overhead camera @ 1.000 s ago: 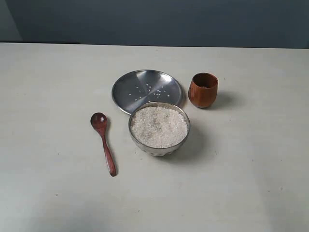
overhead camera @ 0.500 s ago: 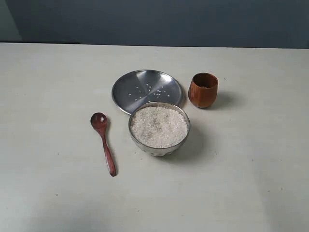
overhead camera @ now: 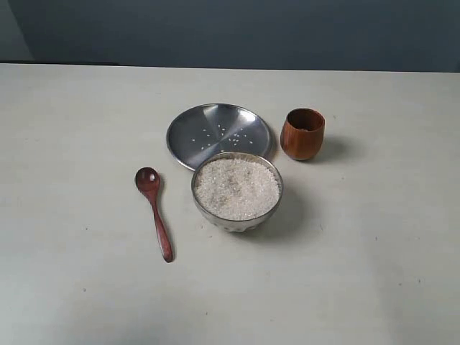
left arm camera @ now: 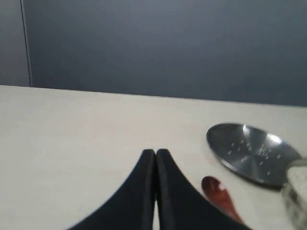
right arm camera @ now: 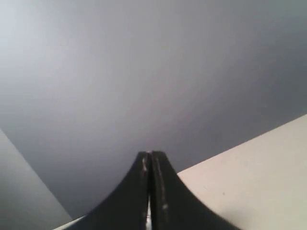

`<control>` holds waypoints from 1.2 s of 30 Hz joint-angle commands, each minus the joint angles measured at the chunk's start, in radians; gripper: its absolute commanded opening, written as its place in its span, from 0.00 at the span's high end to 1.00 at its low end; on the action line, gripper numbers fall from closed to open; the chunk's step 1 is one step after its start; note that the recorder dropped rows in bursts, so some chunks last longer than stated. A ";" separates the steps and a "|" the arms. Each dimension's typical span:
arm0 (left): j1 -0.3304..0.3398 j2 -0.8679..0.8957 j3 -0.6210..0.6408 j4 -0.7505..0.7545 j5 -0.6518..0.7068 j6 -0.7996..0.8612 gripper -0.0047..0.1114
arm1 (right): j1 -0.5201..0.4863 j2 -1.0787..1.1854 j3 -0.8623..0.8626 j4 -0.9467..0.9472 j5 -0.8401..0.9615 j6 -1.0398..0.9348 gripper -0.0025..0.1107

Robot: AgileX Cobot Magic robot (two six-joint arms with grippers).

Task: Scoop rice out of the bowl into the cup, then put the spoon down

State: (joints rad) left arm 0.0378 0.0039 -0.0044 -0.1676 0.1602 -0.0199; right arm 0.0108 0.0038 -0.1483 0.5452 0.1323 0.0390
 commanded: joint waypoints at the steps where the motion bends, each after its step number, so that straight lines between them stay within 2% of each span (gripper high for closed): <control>1: 0.002 -0.004 0.004 -0.324 -0.134 -0.007 0.96 | 0.001 0.060 -0.103 -0.005 0.094 -0.039 0.98; 4: 0.002 -0.004 0.004 -0.443 -0.154 -0.007 0.96 | 0.001 0.135 -0.139 -0.012 0.113 -0.051 0.98; 9: 0.000 -0.004 -0.077 -0.443 0.028 0.005 0.96 | 0.009 0.273 -0.213 -0.012 0.180 -0.133 0.98; 16: 0.000 0.045 -0.219 -0.445 0.098 0.036 0.96 | 0.078 0.472 -0.311 -0.007 0.268 -0.214 0.98; 25: 0.000 0.352 -0.411 -0.447 0.232 0.159 0.96 | 0.119 0.667 -0.377 0.106 0.393 -0.395 0.98; 31: 0.000 0.606 -0.544 -0.445 0.392 0.212 0.96 | 0.119 0.741 -0.389 0.225 0.460 -0.554 0.98; 36: 0.000 0.775 -0.592 -0.443 0.495 0.310 0.96 | 0.119 0.781 -0.389 0.282 0.496 -0.623 0.98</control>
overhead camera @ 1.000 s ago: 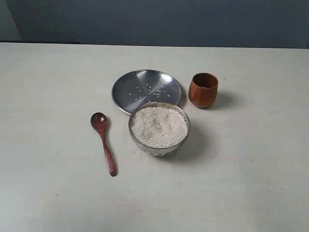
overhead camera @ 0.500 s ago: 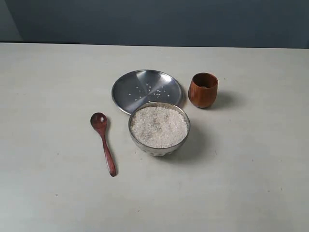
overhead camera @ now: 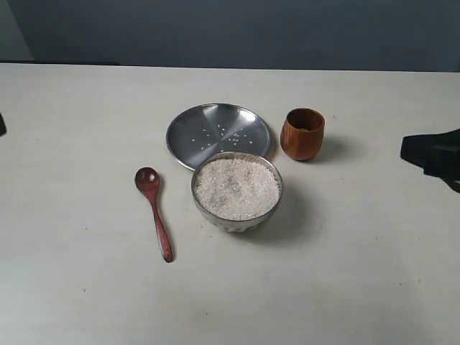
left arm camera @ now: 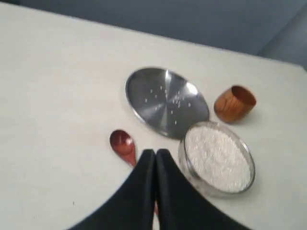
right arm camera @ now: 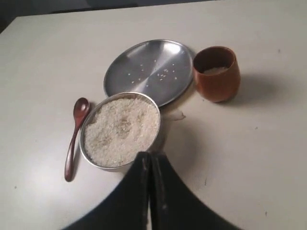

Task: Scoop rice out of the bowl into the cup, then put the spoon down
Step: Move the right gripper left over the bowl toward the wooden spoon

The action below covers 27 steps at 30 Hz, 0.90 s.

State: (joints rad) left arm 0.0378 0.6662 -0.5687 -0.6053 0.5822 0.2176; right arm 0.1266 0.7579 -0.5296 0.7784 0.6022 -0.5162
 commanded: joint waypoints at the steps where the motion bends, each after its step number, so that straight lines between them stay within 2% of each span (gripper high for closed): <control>1: 0.000 0.139 -0.028 -0.003 0.080 0.077 0.96 | 0.004 0.035 -0.008 0.066 0.038 -0.088 0.98; 6: 0.000 0.213 -0.028 0.025 0.103 0.082 0.96 | 0.004 0.057 -0.008 0.091 0.065 -0.113 0.98; 12: 0.000 0.218 -0.028 0.106 0.101 0.082 0.96 | 0.004 0.056 -0.008 0.099 0.078 -0.115 0.98; 14: 0.000 0.218 -0.028 0.111 0.101 0.082 0.96 | 0.004 0.056 -0.008 0.163 0.099 -0.176 0.98; 17: 0.000 0.218 -0.028 0.098 0.092 0.076 0.96 | 0.004 0.113 -0.024 0.361 0.154 -0.339 0.98; 22: 0.000 0.218 -0.028 0.101 0.090 0.079 0.96 | 0.004 0.294 -0.151 0.374 0.196 -0.391 0.98; 27: 0.000 0.218 -0.028 0.101 0.090 0.079 0.96 | 0.102 0.378 -0.227 0.356 0.185 -0.421 0.98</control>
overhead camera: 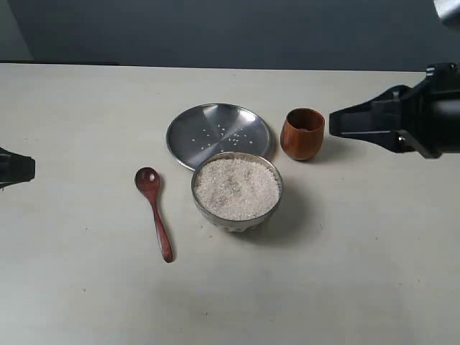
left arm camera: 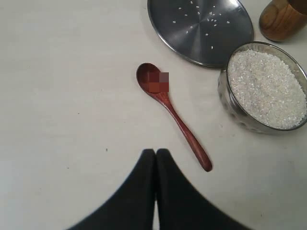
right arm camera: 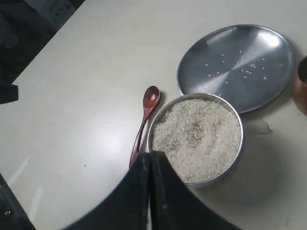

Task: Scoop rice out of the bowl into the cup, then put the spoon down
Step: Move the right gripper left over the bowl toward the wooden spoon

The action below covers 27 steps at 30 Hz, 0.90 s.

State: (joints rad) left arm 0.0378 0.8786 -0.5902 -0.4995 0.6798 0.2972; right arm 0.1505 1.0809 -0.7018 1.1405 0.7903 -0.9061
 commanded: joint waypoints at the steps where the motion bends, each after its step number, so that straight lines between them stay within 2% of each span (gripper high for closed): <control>1: 0.000 0.005 -0.006 -0.005 -0.008 -0.001 0.96 | 0.117 0.074 -0.068 -0.015 -0.029 -0.032 0.98; 5: 0.000 0.005 -0.006 -0.005 -0.008 -0.001 0.96 | 0.322 0.182 -0.120 -0.021 -0.210 -0.027 0.98; 11: 0.000 0.005 -0.006 -0.005 -0.010 -0.001 0.96 | 0.519 0.336 -0.206 -0.021 -0.384 -0.013 0.98; 21: 0.000 0.005 -0.006 -0.005 -0.023 -0.001 0.96 | 0.650 0.577 -0.384 -0.062 -0.442 0.073 0.98; 24: 0.000 0.005 -0.006 -0.005 -0.023 -0.001 0.96 | 0.659 0.646 -0.449 -0.194 -0.438 0.220 0.98; 27: 0.000 0.005 -0.006 -0.005 -0.023 -0.001 0.96 | 0.659 0.704 -0.530 -0.431 -0.396 0.458 0.98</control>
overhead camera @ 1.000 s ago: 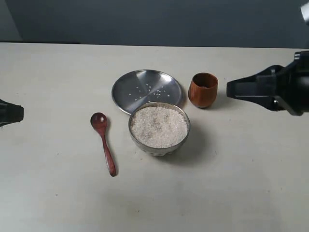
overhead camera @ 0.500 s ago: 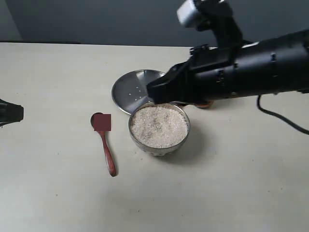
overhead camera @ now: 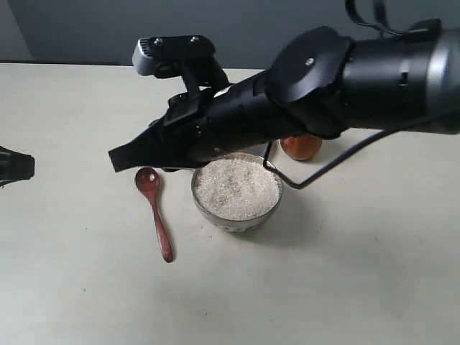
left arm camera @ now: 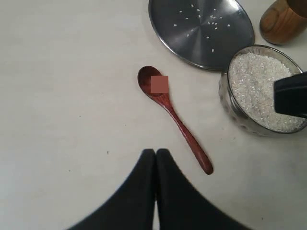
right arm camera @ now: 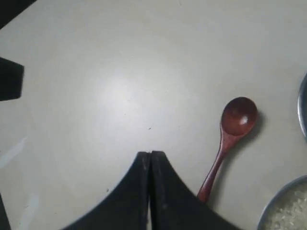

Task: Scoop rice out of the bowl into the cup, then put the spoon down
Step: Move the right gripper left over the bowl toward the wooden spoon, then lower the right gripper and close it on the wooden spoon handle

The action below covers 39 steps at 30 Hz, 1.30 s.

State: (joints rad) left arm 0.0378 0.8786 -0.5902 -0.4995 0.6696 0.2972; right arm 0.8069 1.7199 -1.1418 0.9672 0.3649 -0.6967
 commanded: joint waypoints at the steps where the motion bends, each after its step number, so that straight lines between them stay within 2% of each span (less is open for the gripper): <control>1: 0.000 0.005 -0.006 -0.005 -0.013 -0.001 0.96 | 0.007 0.085 -0.123 -0.358 0.057 0.332 0.98; 5: 0.000 0.005 -0.006 -0.005 -0.013 -0.001 0.96 | 0.031 0.151 -0.256 -0.724 0.183 0.622 0.98; 8: 0.000 0.005 -0.006 -0.005 -0.014 -0.001 0.96 | 0.056 0.203 -0.347 -0.869 0.298 0.718 0.98; 15: 0.000 0.005 -0.006 -0.005 -0.015 -0.001 0.96 | 0.091 0.356 -0.521 -0.876 0.498 0.756 0.98; 23: 0.000 0.005 -0.006 -0.005 -0.015 -0.001 0.96 | 0.103 0.425 -0.538 -0.866 0.498 0.851 0.96; 25: 0.000 0.005 -0.006 -0.005 -0.015 -0.001 0.96 | 0.103 0.428 -0.538 -0.864 0.511 0.862 0.92; 31: 0.000 0.005 -0.006 -0.005 -0.015 -0.001 0.96 | 0.124 0.430 -0.538 -0.865 0.567 0.925 0.70; 34: 0.000 0.005 -0.006 -0.005 -0.015 -0.001 0.96 | 0.174 0.430 -0.536 -0.930 0.536 0.980 0.69; 39: 0.000 0.005 -0.006 -0.005 -0.015 -0.001 0.96 | 0.266 0.430 -0.536 -1.200 0.451 1.208 0.69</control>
State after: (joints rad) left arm 0.0378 0.8786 -0.5902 -0.4995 0.6696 0.2972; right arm 1.0290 2.1524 -1.6738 -0.0849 0.8582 0.3914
